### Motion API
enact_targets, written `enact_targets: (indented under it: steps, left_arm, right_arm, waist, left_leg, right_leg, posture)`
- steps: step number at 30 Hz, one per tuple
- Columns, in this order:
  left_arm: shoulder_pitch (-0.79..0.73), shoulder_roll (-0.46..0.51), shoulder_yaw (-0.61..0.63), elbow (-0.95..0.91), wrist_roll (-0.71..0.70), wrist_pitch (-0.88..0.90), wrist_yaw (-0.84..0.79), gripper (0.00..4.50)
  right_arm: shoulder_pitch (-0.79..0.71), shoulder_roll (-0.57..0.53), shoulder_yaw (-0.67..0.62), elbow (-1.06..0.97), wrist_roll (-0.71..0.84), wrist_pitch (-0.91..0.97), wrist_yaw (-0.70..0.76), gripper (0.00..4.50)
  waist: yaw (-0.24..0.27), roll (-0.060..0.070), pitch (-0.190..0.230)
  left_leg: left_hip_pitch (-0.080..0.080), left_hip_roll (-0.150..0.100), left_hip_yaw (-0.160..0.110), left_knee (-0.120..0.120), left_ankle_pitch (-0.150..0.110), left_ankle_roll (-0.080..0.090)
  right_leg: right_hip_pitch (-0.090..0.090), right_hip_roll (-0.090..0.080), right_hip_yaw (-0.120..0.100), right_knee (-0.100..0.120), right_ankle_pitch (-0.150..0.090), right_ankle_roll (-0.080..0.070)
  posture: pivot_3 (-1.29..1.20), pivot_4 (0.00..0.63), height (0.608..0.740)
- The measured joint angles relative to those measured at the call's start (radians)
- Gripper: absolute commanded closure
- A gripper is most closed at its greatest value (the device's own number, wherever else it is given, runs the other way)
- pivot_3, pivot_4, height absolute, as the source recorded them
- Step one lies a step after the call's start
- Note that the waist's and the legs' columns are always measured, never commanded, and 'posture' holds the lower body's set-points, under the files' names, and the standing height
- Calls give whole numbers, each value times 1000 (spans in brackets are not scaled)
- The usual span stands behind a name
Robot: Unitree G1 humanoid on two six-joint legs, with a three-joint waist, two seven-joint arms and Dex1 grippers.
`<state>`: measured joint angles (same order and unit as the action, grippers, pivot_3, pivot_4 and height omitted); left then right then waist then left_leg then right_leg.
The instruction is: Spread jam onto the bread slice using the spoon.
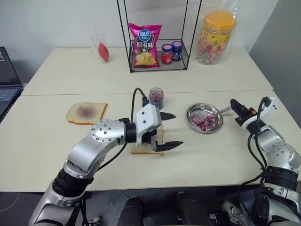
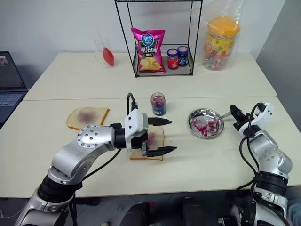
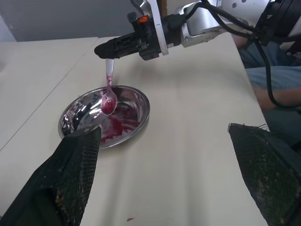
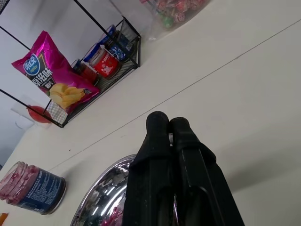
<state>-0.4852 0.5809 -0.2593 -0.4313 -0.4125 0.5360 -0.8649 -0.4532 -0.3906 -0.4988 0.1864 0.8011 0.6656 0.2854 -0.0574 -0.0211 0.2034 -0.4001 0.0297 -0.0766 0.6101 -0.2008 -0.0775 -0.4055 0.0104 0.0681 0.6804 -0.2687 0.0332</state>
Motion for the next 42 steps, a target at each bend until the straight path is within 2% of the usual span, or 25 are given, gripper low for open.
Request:
enact_targets:
  steps: [11,17,30,42]
  left_arm:
    - [0,-18,0,6,14,-1,0,0]
    - [-3,-29,0,7,18,-1,2,0]
    - [-8,-37,1,13,26,-1,3,0]
    - [-11,-36,12,37,26,-18,0,0]
  right_arm:
    - [11,-3,12,21,-35,-4,19,2027]
    - [21,-8,53,3,-102,-54,39,707]
    - [90,-53,202,-56,-324,-252,126,707]
    - [65,-47,188,-20,-398,-358,55,707]
  waist:
    - [0,0,0]
    - [0,0,0]
    - [0,0,0]
    - [0,0,0]
  left_leg:
    - [0,0,1,0,0,0]
    - [0,0,2,0,0,0]
    - [0,0,2,1,0,0]
    - [0,0,2,1,0,0]
  right_leg:
    - [0,0,2,0,1,1]
    - [0,0,2,0,1,1]
    - [0,0,2,0,1,2]
    - [0,0,3,0,1,2]
  posture:
    - [0,150,740]
    - [0,150,740]
    - [0,150,740]
    - [0,150,740]
